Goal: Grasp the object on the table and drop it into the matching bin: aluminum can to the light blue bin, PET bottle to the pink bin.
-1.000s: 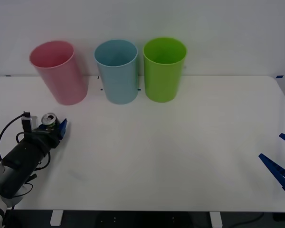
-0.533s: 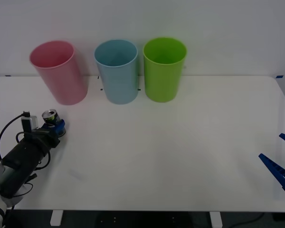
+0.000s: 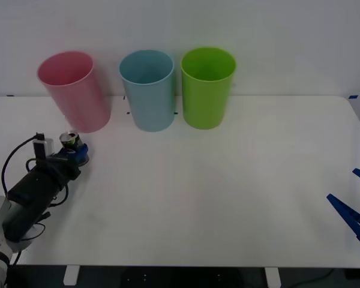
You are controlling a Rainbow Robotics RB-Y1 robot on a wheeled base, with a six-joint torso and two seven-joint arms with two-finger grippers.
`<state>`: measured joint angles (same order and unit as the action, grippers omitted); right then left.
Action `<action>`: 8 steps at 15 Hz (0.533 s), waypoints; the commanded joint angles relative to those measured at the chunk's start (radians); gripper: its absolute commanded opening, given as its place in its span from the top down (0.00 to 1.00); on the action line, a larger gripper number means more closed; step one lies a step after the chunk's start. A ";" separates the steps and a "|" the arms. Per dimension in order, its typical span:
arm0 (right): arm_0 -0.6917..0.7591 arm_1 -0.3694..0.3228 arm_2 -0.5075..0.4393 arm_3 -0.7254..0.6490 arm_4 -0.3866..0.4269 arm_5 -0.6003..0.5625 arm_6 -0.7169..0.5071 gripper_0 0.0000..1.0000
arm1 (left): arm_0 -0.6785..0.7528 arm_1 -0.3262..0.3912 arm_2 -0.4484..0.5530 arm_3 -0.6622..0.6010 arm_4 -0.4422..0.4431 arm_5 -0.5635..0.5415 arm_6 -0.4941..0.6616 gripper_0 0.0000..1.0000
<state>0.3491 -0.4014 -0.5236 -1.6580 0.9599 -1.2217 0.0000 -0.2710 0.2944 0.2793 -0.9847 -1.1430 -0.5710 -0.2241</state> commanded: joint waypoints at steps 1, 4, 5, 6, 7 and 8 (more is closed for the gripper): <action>0.000 0.000 0.000 0.000 0.000 0.000 0.000 0.00 | 0.001 0.000 -0.011 -0.031 0.019 -0.035 0.009 1.00; 0.000 0.000 0.000 0.000 0.000 0.000 0.000 0.00 | 0.039 0.022 -0.008 -0.080 0.054 -0.081 0.022 1.00; 0.000 0.000 0.000 0.000 0.000 0.000 0.000 0.00 | 0.047 0.028 -0.008 -0.094 0.063 -0.089 0.025 1.00; 0.000 0.000 0.000 0.000 0.000 0.000 0.000 0.00 | 0.058 0.042 -0.008 -0.111 0.086 -0.109 0.032 1.00; 0.000 0.000 0.000 0.000 0.000 0.000 0.000 0.00 | 0.064 0.055 -0.008 -0.120 0.108 -0.127 0.035 1.00; 0.000 0.000 0.000 0.000 0.000 0.000 0.000 0.00 | 0.067 0.062 -0.008 -0.127 0.123 -0.139 0.037 1.00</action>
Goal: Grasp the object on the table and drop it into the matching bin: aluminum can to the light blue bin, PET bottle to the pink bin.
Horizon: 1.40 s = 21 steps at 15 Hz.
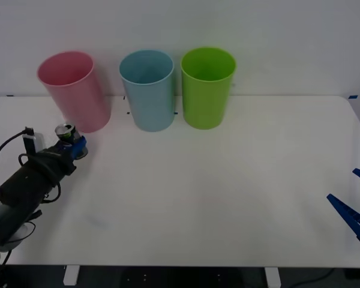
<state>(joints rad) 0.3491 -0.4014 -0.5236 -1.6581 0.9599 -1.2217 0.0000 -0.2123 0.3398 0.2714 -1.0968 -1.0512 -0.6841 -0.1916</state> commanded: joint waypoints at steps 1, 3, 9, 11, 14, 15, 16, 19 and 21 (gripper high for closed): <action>0.000 0.000 0.000 0.000 0.000 0.000 0.000 0.00 | 0.010 0.024 0.000 -0.025 0.050 -0.035 0.006 1.00; 0.000 0.000 0.000 0.000 0.000 0.000 0.000 0.00 | 0.016 0.033 0.000 -0.054 0.082 -0.049 0.015 1.00; 0.000 0.000 0.000 0.000 0.000 0.000 0.000 0.00 | 0.010 0.034 -0.003 -0.181 0.112 -0.051 0.072 1.00; 0.000 0.000 0.000 0.000 0.000 0.000 0.000 0.00 | 0.001 0.038 -0.006 -0.233 0.091 -0.049 0.165 1.00; 0.000 0.000 0.000 0.000 0.000 0.000 0.000 0.00 | -0.021 0.036 -0.006 -0.313 0.027 -0.037 0.313 1.00; 0.000 0.000 0.000 0.000 0.000 0.000 0.000 0.00 | -0.032 0.036 -0.006 -0.338 0.003 -0.032 0.360 1.00; 0.000 0.000 0.000 0.000 0.000 0.000 0.000 0.00 | -0.041 0.036 -0.006 -0.350 -0.006 -0.029 0.389 1.00; 0.000 0.000 0.000 0.000 0.000 0.000 0.000 0.00 | -0.108 0.036 -0.009 -0.361 -0.072 -0.008 0.486 1.00; 0.000 0.000 0.000 0.000 0.000 0.000 0.000 0.00 | -0.156 0.036 -0.029 -0.362 -0.102 0.020 0.547 1.00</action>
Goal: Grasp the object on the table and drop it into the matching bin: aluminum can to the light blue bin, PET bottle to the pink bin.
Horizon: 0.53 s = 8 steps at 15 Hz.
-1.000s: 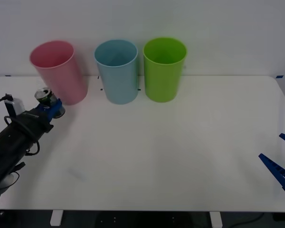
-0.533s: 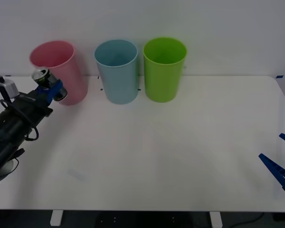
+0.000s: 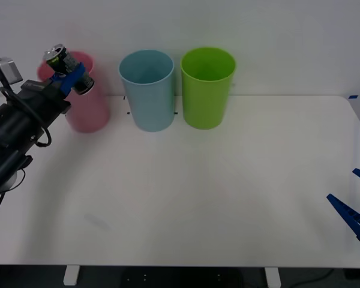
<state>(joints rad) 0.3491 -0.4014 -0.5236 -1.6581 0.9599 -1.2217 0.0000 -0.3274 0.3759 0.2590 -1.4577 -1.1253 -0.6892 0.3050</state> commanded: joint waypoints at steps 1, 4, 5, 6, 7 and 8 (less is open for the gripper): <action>0.000 0.000 0.000 0.000 0.000 0.000 0.000 0.00 | -0.062 0.000 -0.040 0.000 -0.039 0.065 0.071 1.00; 0.000 0.000 0.000 0.000 0.000 0.000 0.000 0.00 | -0.156 -0.002 -0.121 0.054 -0.039 0.177 0.079 1.00; 0.000 0.000 0.000 0.000 0.000 0.000 0.000 0.00 | -0.193 -0.002 -0.135 0.094 -0.041 0.186 0.075 1.00; 0.000 0.000 0.000 0.000 0.000 0.000 0.000 0.00 | -0.236 0.000 -0.147 0.142 -0.050 0.191 0.074 1.00; 0.000 0.000 0.000 0.000 0.000 0.000 0.000 0.00 | -0.277 0.000 -0.156 0.183 -0.057 0.197 0.074 1.00; 0.000 0.000 0.000 0.000 0.000 0.000 0.000 0.00 | -0.308 -0.002 -0.167 0.218 -0.065 0.201 0.072 1.00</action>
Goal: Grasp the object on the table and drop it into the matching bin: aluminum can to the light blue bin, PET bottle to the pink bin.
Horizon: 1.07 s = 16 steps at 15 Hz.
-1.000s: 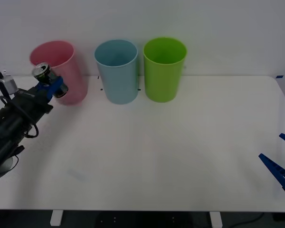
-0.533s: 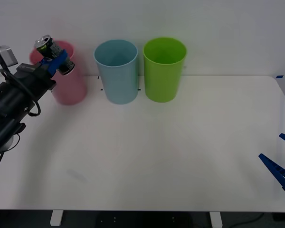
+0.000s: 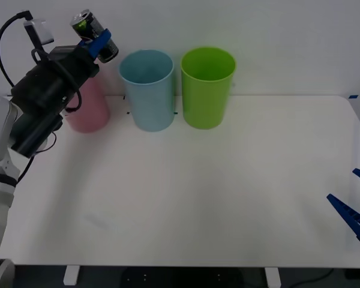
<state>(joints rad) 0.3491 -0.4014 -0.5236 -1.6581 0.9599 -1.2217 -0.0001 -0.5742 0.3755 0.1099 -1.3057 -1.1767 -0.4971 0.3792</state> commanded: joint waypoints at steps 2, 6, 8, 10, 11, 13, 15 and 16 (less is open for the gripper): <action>0.000 0.000 0.000 0.000 0.000 0.000 0.000 0.00 | -0.119 -0.006 -0.058 0.128 -0.015 0.052 -0.006 1.00; 0.000 0.000 0.000 0.000 0.000 0.000 0.000 0.00 | -0.225 -0.052 -0.075 0.263 -0.063 0.103 -0.046 1.00; 0.000 0.000 0.000 0.000 0.000 0.000 0.000 0.00 | -0.289 -0.076 -0.073 0.362 -0.075 0.124 -0.129 1.00; 0.000 0.000 0.000 0.000 0.000 0.000 0.000 0.00 | -0.358 -0.093 -0.073 0.459 -0.084 0.143 -0.198 1.00; 0.000 0.000 0.000 0.000 0.000 0.000 0.000 0.00 | -0.381 -0.099 -0.073 0.490 -0.089 0.150 -0.209 1.00; 0.000 0.000 0.000 0.000 0.000 0.000 0.000 0.00 | -0.412 -0.109 -0.075 0.525 -0.110 0.164 -0.215 1.00; 0.000 0.000 0.000 0.000 0.000 0.000 0.000 0.00 | -0.412 -0.116 -0.075 0.525 -0.118 0.169 -0.220 1.00; 0.000 0.000 0.000 0.000 0.000 0.000 0.000 0.00 | -0.412 -0.121 -0.079 0.525 -0.118 0.169 -0.220 1.00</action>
<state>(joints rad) 0.3490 -0.4014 -0.5236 -1.6581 0.9599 -1.2217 0.0001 -0.9864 0.2580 0.0337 -0.7809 -1.2942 -0.3283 0.1600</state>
